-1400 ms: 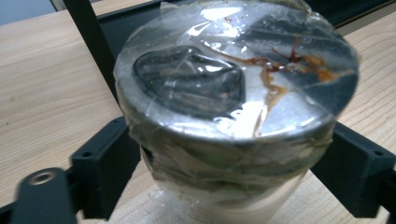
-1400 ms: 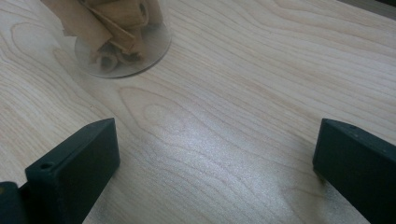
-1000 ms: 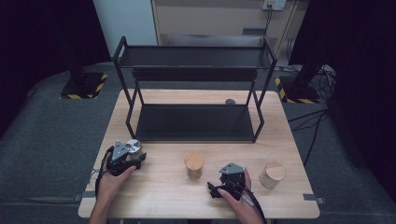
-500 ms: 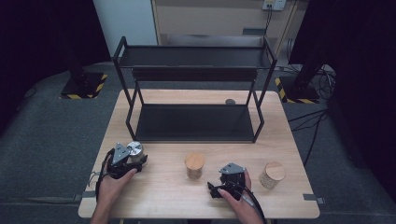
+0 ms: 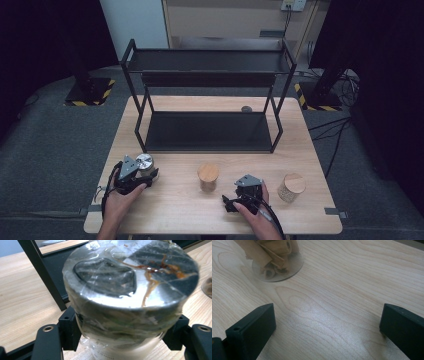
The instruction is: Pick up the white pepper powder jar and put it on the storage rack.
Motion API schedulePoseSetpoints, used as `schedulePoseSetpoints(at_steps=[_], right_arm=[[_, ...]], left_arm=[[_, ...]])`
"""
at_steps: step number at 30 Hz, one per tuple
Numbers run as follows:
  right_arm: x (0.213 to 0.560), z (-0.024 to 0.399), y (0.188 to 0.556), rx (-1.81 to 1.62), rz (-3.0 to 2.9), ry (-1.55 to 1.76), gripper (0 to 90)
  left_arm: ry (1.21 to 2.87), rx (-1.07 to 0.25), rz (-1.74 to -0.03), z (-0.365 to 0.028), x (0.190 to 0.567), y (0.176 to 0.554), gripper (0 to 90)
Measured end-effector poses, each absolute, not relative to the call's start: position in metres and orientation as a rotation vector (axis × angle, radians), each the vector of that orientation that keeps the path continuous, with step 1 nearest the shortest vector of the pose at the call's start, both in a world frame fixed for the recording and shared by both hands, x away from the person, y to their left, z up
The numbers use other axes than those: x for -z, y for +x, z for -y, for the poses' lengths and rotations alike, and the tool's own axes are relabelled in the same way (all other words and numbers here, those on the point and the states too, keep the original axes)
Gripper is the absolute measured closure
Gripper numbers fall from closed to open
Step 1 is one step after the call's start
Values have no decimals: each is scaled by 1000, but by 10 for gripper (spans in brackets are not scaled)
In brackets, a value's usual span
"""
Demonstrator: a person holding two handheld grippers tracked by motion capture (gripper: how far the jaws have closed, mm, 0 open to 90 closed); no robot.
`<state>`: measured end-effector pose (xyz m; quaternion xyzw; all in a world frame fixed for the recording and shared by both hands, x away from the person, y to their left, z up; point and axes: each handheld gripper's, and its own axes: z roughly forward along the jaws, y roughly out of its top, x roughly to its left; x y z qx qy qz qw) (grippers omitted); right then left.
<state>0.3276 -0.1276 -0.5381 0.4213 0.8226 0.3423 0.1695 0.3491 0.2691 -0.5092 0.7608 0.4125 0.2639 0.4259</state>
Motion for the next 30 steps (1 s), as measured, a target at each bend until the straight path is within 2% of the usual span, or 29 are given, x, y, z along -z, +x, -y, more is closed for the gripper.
schedulePoseSetpoints(at_steps=[30], right_arm=[[538,128,328,-973,-2338,1197,4]], left_arm=[[1924,-656,-967,-248,496,354,296]])
